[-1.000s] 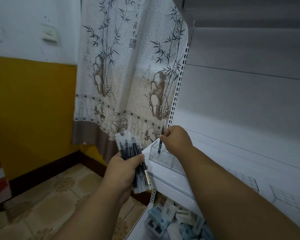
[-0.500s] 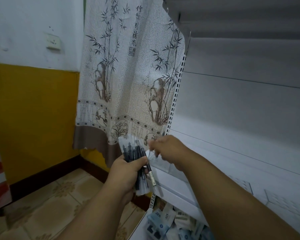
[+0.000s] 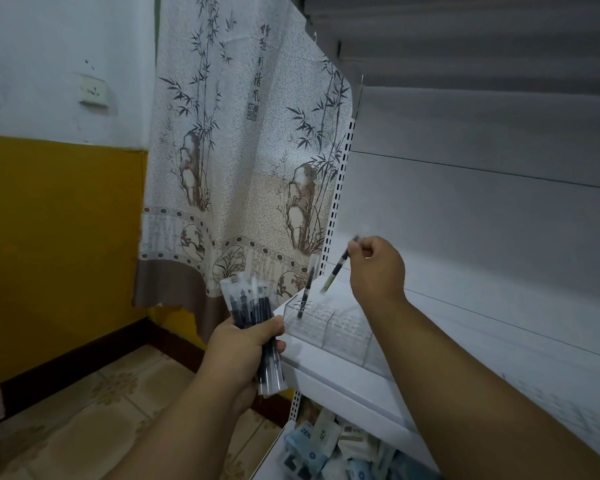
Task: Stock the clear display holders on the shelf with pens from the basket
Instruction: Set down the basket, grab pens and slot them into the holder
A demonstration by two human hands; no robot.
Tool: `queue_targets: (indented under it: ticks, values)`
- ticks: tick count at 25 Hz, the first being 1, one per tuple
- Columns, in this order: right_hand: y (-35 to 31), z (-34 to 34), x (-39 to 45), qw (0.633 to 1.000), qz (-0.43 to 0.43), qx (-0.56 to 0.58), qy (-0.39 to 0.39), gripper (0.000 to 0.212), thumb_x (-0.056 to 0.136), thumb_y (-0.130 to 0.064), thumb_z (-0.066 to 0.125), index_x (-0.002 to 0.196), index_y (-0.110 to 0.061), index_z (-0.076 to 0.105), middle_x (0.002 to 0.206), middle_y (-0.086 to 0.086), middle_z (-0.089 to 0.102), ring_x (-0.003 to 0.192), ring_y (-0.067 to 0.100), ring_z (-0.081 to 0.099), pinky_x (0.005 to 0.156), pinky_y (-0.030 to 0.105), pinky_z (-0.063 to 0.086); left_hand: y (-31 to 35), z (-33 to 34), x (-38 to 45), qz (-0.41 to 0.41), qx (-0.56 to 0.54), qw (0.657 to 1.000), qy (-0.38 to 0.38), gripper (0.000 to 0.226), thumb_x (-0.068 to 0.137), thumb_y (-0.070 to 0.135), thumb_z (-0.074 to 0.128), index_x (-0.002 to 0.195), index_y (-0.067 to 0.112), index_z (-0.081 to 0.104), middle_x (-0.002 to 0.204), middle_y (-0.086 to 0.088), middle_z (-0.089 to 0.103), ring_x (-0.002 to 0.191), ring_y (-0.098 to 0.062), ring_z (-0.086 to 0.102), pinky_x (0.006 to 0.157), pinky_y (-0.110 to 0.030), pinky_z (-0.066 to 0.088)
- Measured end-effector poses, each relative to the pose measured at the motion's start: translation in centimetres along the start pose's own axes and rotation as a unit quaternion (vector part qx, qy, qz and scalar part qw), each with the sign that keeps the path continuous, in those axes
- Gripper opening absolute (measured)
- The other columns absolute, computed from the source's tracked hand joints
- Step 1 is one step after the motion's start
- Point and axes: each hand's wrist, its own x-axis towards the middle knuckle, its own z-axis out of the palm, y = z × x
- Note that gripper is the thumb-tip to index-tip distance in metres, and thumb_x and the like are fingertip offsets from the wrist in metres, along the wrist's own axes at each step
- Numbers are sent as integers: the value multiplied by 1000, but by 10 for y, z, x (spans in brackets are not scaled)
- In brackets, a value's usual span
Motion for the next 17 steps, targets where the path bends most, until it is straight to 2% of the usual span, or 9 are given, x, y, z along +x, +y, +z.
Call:
queue_targets:
  ticks: [5,10,14,17]
  values:
    - [8,18,-6,996,-59,-42,-42,16,97,-24,59,85,-14,62,77,-7,57,71,8,50,58,12,32,2,2,-1,-5,-7,1000,-4,13,87,4,69,99,0,64,74,-12,68,58,-21,58,58,-33,54]
    - [17,30,-11,989,-79,-95,-77,24,97,-24,56,83,-5,62,77,7,62,74,23,57,64,31,43,1,0,-1,-12,-11,1000,-4,13,88,6,69,99,2,63,73,-11,69,57,-21,59,59,-34,53]
    - [19,33,-15,988,-85,-94,-85,22,96,-24,58,85,-6,64,79,5,65,77,22,59,67,32,45,-5,-5,2,-23,-18,1000,2,12,88,6,68,99,2,64,73,-12,68,55,-21,59,56,-33,53]
    - [13,27,-9,996,-67,-48,-28,17,97,-26,58,93,-12,67,87,-4,64,82,13,57,70,23,38,-8,-8,5,-28,-22,999,11,11,88,5,68,97,1,64,73,-11,68,55,-20,59,57,-33,54]
